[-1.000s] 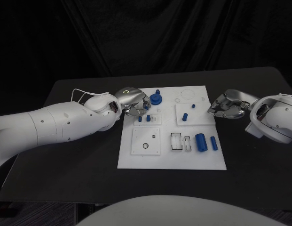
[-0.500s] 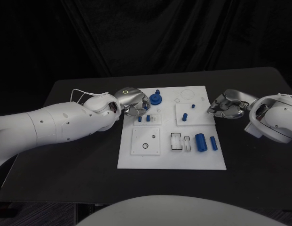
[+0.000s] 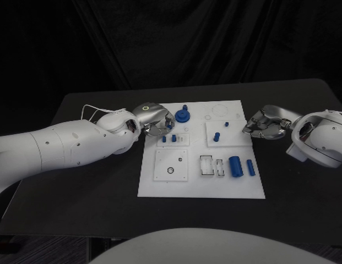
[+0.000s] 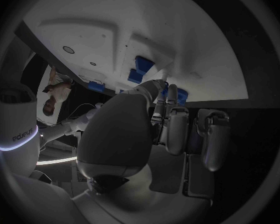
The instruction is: Assemble the parts on the task board
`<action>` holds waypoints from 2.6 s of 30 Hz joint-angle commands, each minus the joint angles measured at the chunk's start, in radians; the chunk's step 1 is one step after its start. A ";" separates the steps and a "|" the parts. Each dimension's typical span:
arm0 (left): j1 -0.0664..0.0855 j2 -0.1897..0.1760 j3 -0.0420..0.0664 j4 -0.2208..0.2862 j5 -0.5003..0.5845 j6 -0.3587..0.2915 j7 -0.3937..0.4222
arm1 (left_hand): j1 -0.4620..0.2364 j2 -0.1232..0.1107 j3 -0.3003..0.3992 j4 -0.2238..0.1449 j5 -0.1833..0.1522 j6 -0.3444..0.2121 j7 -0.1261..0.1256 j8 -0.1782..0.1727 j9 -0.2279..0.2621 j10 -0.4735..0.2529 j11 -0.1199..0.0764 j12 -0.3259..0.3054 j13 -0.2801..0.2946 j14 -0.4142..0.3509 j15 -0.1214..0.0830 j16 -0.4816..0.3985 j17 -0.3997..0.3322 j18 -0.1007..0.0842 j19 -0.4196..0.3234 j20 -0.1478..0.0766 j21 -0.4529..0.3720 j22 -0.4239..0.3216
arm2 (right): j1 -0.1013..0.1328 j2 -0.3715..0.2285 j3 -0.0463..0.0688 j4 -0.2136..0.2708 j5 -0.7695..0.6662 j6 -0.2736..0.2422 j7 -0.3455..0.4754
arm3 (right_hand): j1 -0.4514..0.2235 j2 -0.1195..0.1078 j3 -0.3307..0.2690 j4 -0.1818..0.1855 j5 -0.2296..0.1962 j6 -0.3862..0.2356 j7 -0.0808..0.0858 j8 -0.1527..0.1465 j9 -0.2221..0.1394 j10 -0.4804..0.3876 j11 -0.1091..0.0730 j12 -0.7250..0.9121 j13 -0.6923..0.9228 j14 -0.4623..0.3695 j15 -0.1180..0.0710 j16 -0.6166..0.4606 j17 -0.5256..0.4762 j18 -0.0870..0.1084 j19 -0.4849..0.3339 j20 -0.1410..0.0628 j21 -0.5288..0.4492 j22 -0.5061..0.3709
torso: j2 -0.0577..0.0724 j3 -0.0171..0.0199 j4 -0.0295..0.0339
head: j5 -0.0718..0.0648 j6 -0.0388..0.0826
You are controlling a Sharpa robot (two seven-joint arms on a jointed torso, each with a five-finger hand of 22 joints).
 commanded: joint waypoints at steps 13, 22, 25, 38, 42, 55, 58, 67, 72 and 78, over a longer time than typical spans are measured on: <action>-0.002 -0.005 0.000 0.007 -0.007 -0.051 0.001 | 0.003 0.001 0.005 -0.005 0.006 0.002 0.002 0.000 -0.001 0.009 0.001 -0.002 -0.002 -0.007 0.001 -0.007 -0.003 -0.014 0.103 -0.008 0.004 0.263 | -0.003 -0.001 0.001 0.000 -0.001 0.005 -0.018 | 0.001 0.005 0.005 -0.001 0.006 -0.001 0.000 0.006 0.002 0.053 0.003 -0.003 0.222 0.075 0.004 -0.007 0.194 0.007 -0.005 -0.001 -0.005 0.171 | 0.001 0.0005 -0.0020 | 0.002 0.000; -0.003 -0.005 0.000 0.007 -0.007 -0.022 -0.003 | 0.001 -0.001 0.004 -0.005 0.005 0.001 0.003 -0.002 -0.002 0.008 0.001 -0.003 -0.003 -0.012 0.001 -0.011 -0.012 -0.014 0.103 -0.008 0.004 0.263 | -0.003 0.000 0.001 -0.001 -0.001 0.009 -0.021 | 0.001 0.005 0.005 -0.001 0.006 -0.001 0.000 0.006 0.002 0.053 0.003 -0.003 0.222 0.075 0.004 -0.007 0.194 0.007 -0.005 -0.001 -0.005 0.171 | 0.000 0.0005 -0.0007 | 0.000 0.000; -0.003 -0.005 0.000 0.006 -0.007 -0.013 -0.004 | 0.000 -0.001 0.003 -0.005 0.003 0.002 0.003 -0.002 -0.002 0.009 0.001 -0.003 -0.003 -0.013 0.001 -0.012 -0.015 -0.014 0.103 -0.008 0.004 0.263 | -0.003 0.000 0.001 0.000 -0.001 0.009 -0.021 | 0.001 0.005 0.005 -0.001 0.006 -0.001 0.000 0.006 0.002 0.053 0.003 -0.003 0.222 0.075 0.004 -0.007 0.194 0.007 -0.005 -0.001 -0.005 0.171 | 0.000 0.0009 -0.0007 | 0.000 0.000; -0.004 0.001 0.000 0.003 -0.007 0.024 -0.007 | -0.001 -0.003 0.003 -0.005 -0.001 0.003 0.002 -0.004 -0.002 0.012 0.001 -0.003 -0.004 -0.016 0.001 -0.015 -0.019 -0.014 0.103 -0.008 0.004 0.263 | -0.004 0.002 0.001 0.000 -0.001 0.008 -0.021 | 0.001 0.005 0.005 -0.001 0.006 -0.001 0.000 0.006 0.002 0.053 0.003 -0.003 0.222 0.075 0.004 -0.007 0.194 0.007 -0.005 -0.001 -0.005 0.171 | 0.001 0.0013 -0.0012 | -0.001 0.000; -0.004 0.003 0.000 0.002 -0.007 0.029 -0.007 | -0.001 -0.003 0.003 -0.005 -0.001 0.003 0.002 -0.004 -0.002 0.012 0.001 -0.003 -0.004 -0.016 0.001 -0.015 -0.019 -0.014 0.103 -0.008 0.004 0.263 | -0.004 0.002 0.001 0.000 -0.001 0.008 -0.020 | 0.001 0.005 0.005 -0.001 0.006 -0.001 0.000 0.006 0.002 0.053 0.003 -0.003 0.222 0.075 0.004 -0.007 0.194 0.007 -0.005 -0.001 -0.005 0.171 | 0.000 0.0009 -0.0011 | -0.001 0.000; -0.008 0.019 0.000 -0.011 -0.007 0.027 -0.007 | -0.001 -0.003 0.003 -0.006 -0.002 0.003 0.002 -0.004 -0.003 0.012 0.000 -0.003 -0.004 -0.015 0.001 -0.014 -0.017 -0.014 0.103 -0.008 0.004 0.263 | -0.004 0.003 0.001 0.000 -0.001 0.009 -0.020 | 0.001 0.005 0.005 -0.001 0.006 -0.001 0.000 0.006 0.002 0.053 0.003 -0.003 0.222 0.075 0.004 -0.007 0.194 0.007 -0.005 -0.001 -0.005 0.171 | 0.001 0.0006 -0.0012 | -0.001 0.000; -0.009 0.022 0.000 -0.013 -0.007 0.029 -0.007 | -0.001 -0.003 0.003 -0.006 -0.002 0.003 0.002 -0.005 -0.003 0.013 0.000 -0.003 -0.004 -0.016 0.001 -0.014 -0.017 -0.014 0.103 -0.008 0.004 0.263 | -0.004 0.003 0.001 0.000 -0.001 0.009 -0.020 | 0.001 0.005 0.005 -0.001 0.006 -0.001 0.000 0.006 0.002 0.053 0.003 -0.003 0.222 0.075 0.004 -0.007 0.194 0.007 -0.005 -0.001 -0.005 0.171 | 0.001 0.0007 -0.0017 | 0.001 0.000; -0.014 0.030 0.000 -0.018 -0.007 0.039 -0.003 | -0.001 -0.005 0.003 -0.007 -0.006 0.002 0.001 -0.007 -0.004 0.011 0.000 -0.005 -0.005 -0.019 0.000 -0.017 -0.022 -0.014 0.103 -0.008 0.004 0.263 | -0.004 0.003 0.001 0.001 -0.001 0.010 -0.020 | 0.001 0.005 0.005 -0.001 0.006 -0.001 0.000 0.006 0.002 0.053 0.003 -0.003 0.222 0.075 0.004 -0.007 0.194 0.007 -0.005 -0.001 -0.005 0.171 | 0.001 0.0008 -0.0018 | 0.000 0.000; -0.016 0.030 0.001 -0.019 -0.007 0.048 -0.002 | -0.002 -0.007 0.002 -0.007 -0.008 0.001 0.000 -0.009 -0.004 0.009 0.000 -0.007 -0.006 -0.021 0.000 -0.019 -0.025 -0.014 0.103 -0.008 0.004 0.263 | -0.004 0.003 0.001 0.001 -0.001 0.011 -0.021 | 0.001 0.005 0.005 -0.001 0.006 -0.001 0.000 0.006 0.002 0.053 0.003 -0.003 0.222 0.075 0.004 -0.007 0.194 0.007 -0.005 -0.001 -0.005 0.171 | 0.001 0.0009 -0.0017 | 0.000 0.000; -0.017 0.029 0.001 -0.019 -0.007 0.056 -0.015 | -0.009 -0.016 0.005 -0.007 -0.025 -0.026 -0.012 -0.035 -0.015 -0.019 0.005 -0.027 -0.015 -0.034 0.002 -0.029 -0.042 -0.014 0.103 -0.007 0.004 0.263 | -0.004 0.003 0.001 0.000 -0.001 0.013 -0.021 | 0.001 0.005 0.005 -0.001 0.006 -0.001 0.000 0.006 0.002 0.053 0.003 -0.003 0.222 0.075 0.004 -0.007 0.194 0.007 -0.005 -0.001 -0.005 0.171 | 0.001 0.0004 -0.0013 | 0.001 0.000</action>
